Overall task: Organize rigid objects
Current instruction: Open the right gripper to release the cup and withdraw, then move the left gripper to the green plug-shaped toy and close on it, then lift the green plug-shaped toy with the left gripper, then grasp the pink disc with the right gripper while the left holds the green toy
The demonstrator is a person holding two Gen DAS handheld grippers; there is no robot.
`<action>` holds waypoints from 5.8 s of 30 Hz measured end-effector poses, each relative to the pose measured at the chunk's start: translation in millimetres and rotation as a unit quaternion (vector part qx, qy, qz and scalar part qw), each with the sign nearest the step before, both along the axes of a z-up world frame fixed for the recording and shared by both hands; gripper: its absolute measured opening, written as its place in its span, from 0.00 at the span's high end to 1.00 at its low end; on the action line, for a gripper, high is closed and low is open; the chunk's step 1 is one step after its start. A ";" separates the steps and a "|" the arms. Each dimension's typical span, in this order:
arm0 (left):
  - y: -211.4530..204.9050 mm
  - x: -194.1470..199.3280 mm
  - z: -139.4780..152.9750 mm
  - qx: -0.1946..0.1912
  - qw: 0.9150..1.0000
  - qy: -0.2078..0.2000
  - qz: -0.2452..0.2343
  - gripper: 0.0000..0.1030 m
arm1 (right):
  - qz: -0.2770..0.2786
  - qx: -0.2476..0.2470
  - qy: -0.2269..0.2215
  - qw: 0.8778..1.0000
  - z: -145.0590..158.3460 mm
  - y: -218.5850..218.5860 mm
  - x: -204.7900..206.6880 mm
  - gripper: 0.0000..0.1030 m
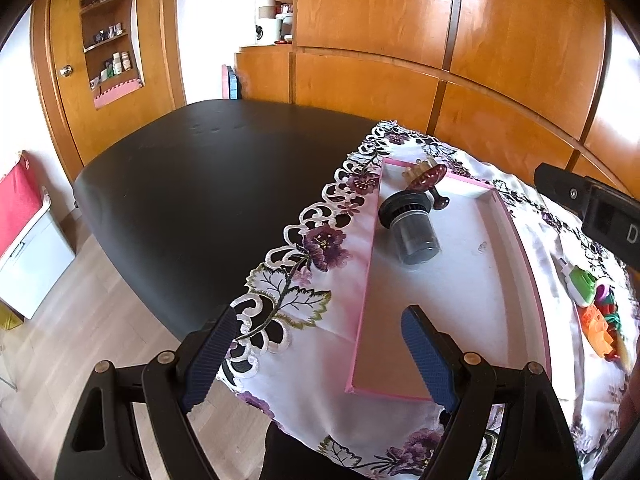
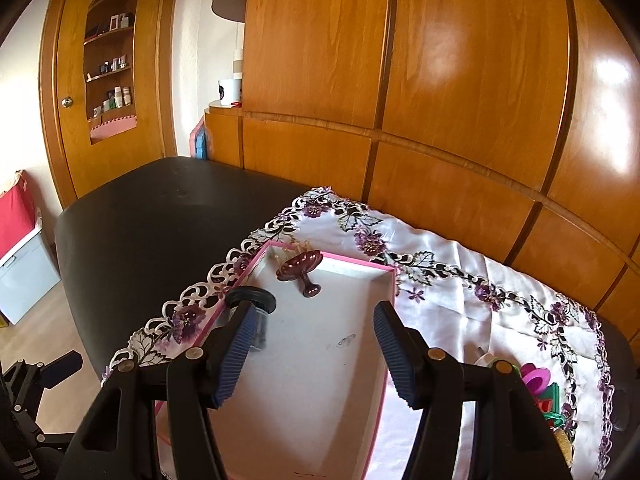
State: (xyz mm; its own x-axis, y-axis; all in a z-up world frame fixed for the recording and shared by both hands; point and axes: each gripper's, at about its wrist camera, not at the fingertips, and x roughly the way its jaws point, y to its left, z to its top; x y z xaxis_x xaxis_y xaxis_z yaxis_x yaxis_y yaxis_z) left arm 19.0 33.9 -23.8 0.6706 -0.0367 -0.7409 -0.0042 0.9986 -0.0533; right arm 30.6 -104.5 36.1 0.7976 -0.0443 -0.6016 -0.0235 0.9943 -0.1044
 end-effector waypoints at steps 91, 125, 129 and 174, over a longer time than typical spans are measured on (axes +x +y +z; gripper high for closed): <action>-346.0 105.6 -49.3 -0.175 0.925 0.241 -0.236 0.18 | -0.336 0.202 0.059 0.918 -46.6 -379.0 -90.2 0.40; -329.2 44.2 -56.7 -0.043 0.912 0.199 -0.356 0.27 | -0.362 0.248 0.075 0.896 -59.6 -397.6 -96.0 0.40; -325.6 48.1 -56.6 -0.033 0.921 0.193 -0.335 0.40 | -0.361 0.248 0.070 0.896 -57.7 -397.1 -96.7 0.40; -292.1 6.3 -65.3 -0.036 0.926 0.072 -0.370 0.49 | -0.137 0.016 0.183 0.973 -101.3 -305.5 16.4 0.88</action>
State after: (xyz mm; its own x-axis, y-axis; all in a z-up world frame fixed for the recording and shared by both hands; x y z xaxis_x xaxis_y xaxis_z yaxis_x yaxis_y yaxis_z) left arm 25.2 -258.2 -89.1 0.3367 -0.4988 -0.7986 0.6670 0.7250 -0.1716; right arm 47.0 -410.0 -65.2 0.4899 -0.2013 -0.8482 0.2135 0.9711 -0.1072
